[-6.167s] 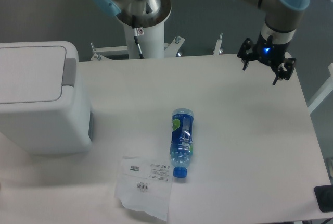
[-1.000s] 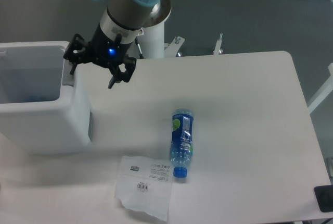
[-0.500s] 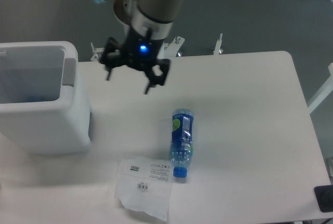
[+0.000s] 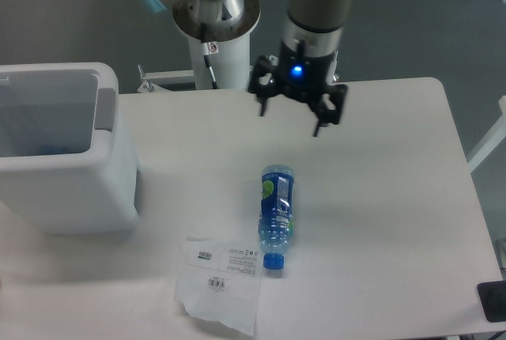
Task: Open the trash can
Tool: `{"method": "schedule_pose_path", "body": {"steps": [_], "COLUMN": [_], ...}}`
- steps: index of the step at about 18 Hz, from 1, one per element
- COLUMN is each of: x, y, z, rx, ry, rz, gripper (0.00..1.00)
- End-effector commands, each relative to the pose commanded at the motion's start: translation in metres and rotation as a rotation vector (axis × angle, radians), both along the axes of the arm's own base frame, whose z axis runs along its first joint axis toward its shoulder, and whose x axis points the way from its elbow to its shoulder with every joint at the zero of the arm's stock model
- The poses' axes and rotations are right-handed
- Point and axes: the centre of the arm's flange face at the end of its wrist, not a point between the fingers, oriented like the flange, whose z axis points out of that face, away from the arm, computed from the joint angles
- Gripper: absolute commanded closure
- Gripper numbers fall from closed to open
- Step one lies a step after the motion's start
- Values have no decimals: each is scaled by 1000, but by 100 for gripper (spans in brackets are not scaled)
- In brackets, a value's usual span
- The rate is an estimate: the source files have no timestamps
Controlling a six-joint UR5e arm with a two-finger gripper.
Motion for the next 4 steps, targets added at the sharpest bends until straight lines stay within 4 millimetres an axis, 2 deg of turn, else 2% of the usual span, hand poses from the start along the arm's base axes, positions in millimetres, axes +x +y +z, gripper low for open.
{"method": "schedule_pose_path", "body": {"steps": [2,4], "x": [-17,-25], "y": [0,3], "z": [-22,-28], "rx": [-7,1], "ry": [-12,11], "rz": [-33,-32], "gripper": [0,0]}}
